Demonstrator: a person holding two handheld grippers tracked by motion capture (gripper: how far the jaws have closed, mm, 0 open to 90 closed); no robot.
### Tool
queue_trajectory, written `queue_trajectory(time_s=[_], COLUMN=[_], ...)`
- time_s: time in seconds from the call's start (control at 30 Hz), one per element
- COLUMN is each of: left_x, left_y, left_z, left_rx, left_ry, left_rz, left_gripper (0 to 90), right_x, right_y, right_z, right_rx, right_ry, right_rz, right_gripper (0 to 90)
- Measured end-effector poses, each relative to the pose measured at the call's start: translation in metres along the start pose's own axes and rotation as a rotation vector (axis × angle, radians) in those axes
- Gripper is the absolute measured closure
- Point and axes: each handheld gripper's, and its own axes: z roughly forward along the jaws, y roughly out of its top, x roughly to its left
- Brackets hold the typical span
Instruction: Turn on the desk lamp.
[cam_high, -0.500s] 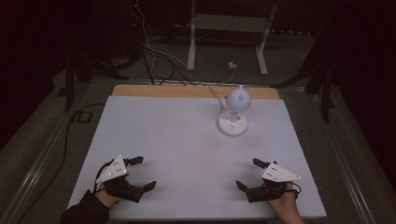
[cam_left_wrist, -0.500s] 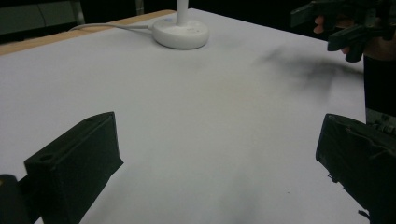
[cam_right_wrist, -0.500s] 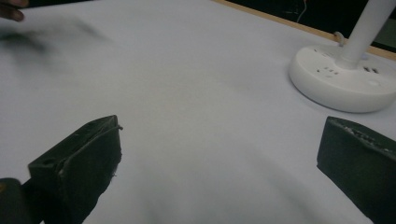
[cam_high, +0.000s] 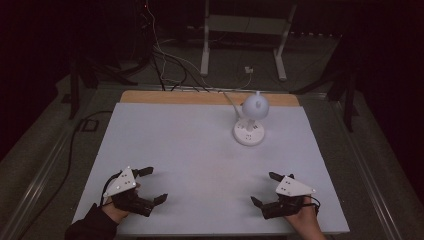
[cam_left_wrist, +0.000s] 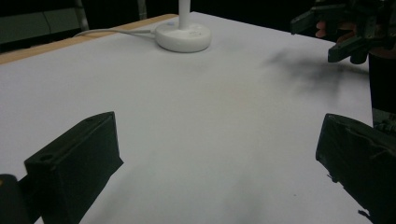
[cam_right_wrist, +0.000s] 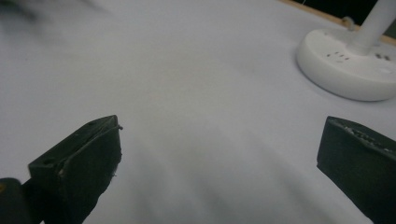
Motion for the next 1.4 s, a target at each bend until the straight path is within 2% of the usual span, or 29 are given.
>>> queue_trajectory(time_s=[0.1, 0.23, 0.4, 0.57, 0.8, 1.23, 1.4], left_x=[0.000, 0.001, 0.001, 0.001, 0.002, 0.002, 0.002], left_y=[0.000, 0.000, 0.000, 0.001, 0.001, 0.001, 0.001], left_z=[0.000, -0.001, -0.001, -0.001, -0.002, -0.001, -0.001], left_rx=[-0.002, -0.007, -0.008, -0.008, -0.019, -0.010, -0.011], left_ry=[0.003, 0.007, 0.007, 0.014, 0.013, 0.016, 0.013], left_rz=[-0.001, -0.008, -0.010, -0.014, -0.016, -0.019, -0.018], left_gripper=[0.3, 0.3, 0.3, 0.3, 0.3, 0.3, 0.3], right_x=[0.000, 0.001, 0.005, 0.009, 0.012, 0.013, 0.009], right_y=[0.001, 0.002, 0.005, 0.009, 0.018, 0.037, 0.047], right_z=[0.001, 0.002, 0.002, 0.002, -0.001, -0.004, -0.005], right_rx=[0.011, 0.040, 0.049, 0.043, 0.020, 0.007, -0.007], right_ry=[0.028, 0.029, 0.049, 0.074, 0.079, 0.103, 0.105], right_rz=[0.031, 0.017, 0.028, 0.027, 0.020, 0.035, 0.041], right_gripper=[0.0, 0.0, 0.0, 0.0, 0.0, 0.0, 0.0])
